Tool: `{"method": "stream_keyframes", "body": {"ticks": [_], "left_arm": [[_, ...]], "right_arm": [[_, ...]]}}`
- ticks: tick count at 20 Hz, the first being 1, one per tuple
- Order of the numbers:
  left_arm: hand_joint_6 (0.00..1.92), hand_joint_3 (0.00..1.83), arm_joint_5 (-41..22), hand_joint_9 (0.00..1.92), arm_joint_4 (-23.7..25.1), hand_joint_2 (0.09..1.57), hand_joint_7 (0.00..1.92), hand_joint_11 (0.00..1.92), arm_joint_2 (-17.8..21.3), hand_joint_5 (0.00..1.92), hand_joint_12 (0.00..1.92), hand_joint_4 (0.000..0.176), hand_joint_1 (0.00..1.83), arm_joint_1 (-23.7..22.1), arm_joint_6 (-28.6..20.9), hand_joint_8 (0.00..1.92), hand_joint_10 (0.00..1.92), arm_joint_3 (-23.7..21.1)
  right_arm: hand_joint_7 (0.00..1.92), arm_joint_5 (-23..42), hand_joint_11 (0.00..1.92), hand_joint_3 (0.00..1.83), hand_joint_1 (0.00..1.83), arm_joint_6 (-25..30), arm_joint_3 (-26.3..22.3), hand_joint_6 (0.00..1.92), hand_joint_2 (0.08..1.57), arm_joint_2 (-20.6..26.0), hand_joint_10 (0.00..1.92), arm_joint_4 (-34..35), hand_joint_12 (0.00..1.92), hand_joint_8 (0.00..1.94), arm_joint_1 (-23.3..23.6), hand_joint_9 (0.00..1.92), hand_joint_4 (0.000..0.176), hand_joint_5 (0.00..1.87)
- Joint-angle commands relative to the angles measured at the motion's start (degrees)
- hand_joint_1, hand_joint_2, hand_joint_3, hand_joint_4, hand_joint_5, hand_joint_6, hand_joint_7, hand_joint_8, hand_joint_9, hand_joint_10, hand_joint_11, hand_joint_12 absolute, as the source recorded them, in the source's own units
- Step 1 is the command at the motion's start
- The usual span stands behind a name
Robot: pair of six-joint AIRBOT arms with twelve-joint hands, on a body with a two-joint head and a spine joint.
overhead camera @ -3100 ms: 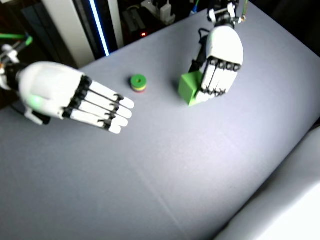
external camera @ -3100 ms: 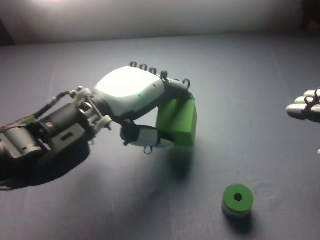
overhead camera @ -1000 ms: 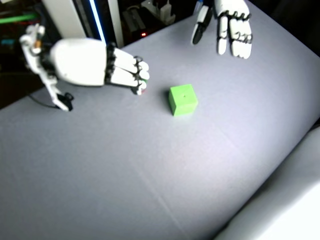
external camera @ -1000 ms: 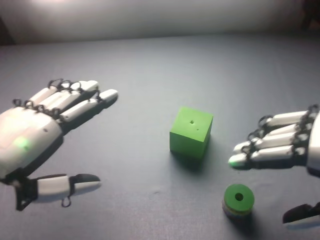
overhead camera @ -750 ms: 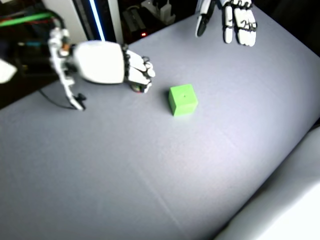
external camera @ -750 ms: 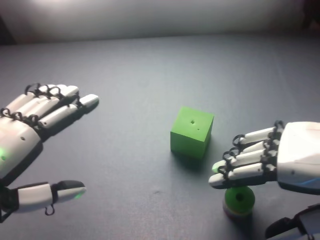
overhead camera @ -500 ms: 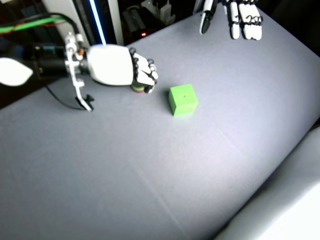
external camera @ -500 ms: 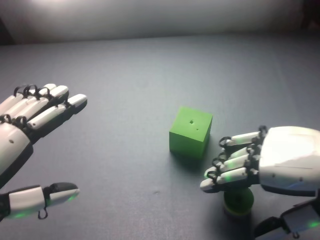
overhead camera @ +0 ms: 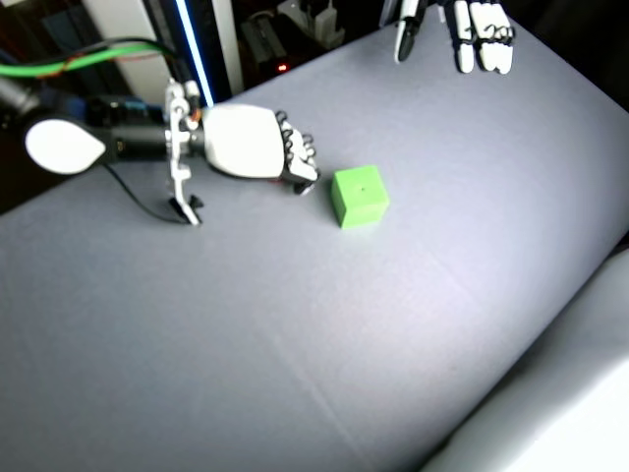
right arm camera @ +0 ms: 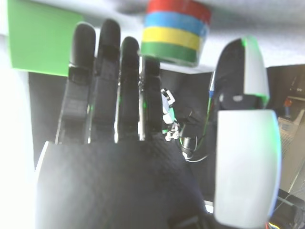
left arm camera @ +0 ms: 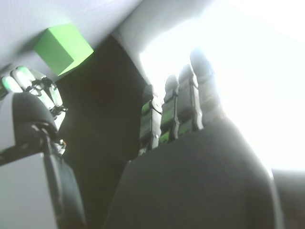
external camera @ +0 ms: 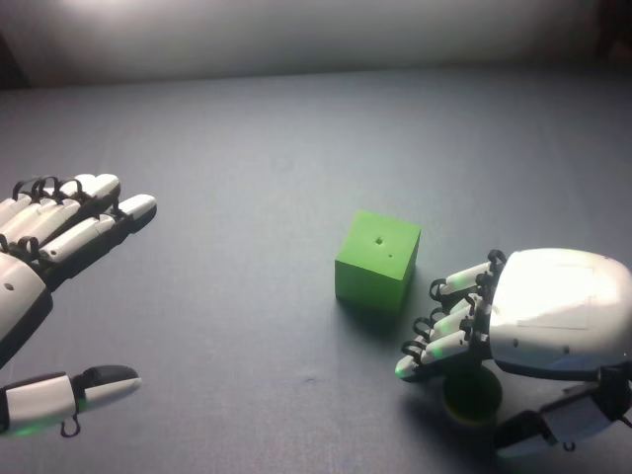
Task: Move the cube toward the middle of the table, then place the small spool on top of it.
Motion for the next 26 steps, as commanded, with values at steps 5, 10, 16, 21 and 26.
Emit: {"method": "stream_keyframes", "body": {"ticks": [5,10,16,21,26], "left_arm": [[0.00,0.00,-7.52,0.06,0.36,0.99,0.07,0.00,0.33,0.18,0.46,0.077,0.89,0.19,-0.71,0.00,0.00,-0.21],[0.00,0.00,-7.66,0.07,0.35,1.00,0.07,0.00,0.26,0.19,0.46,0.090,0.91,0.20,-0.88,0.00,0.00,-0.21],[0.00,0.00,-7.87,0.09,0.34,1.00,0.09,0.00,0.21,0.19,0.53,0.086,0.88,0.20,-1.00,0.00,0.00,-0.21],[0.00,0.00,-7.87,0.12,0.01,0.99,0.13,0.00,0.05,0.21,0.56,0.069,0.90,0.27,-1.10,0.01,0.01,-0.21],[0.00,0.00,-7.87,0.17,-0.08,0.96,0.17,0.00,0.01,0.25,0.52,0.094,0.91,0.40,-1.25,0.00,0.00,-0.21]], "right_arm": [[0.77,4.90,0.58,0.00,0.98,0.27,0.21,0.00,0.96,0.10,0.89,0.89,1.25,0.02,1.31,0.65,0.000,0.67],[0.89,4.84,0.67,0.00,1.08,0.27,0.20,0.02,1.00,0.16,1.11,0.90,1.30,0.12,1.61,0.73,0.000,0.86],[0.85,4.85,0.81,0.00,1.16,0.27,0.11,0.92,1.09,0.16,1.67,0.94,1.80,1.41,1.79,0.88,0.000,1.02],[0.85,4.92,0.92,0.00,1.16,0.27,-0.07,0.91,1.10,0.16,1.81,1.23,1.91,1.55,1.79,0.94,0.000,1.02],[0.87,6.47,1.08,0.00,1.19,0.27,0.35,0.73,1.05,0.35,1.72,2.50,1.88,1.43,3.22,0.99,0.000,1.12]]}}
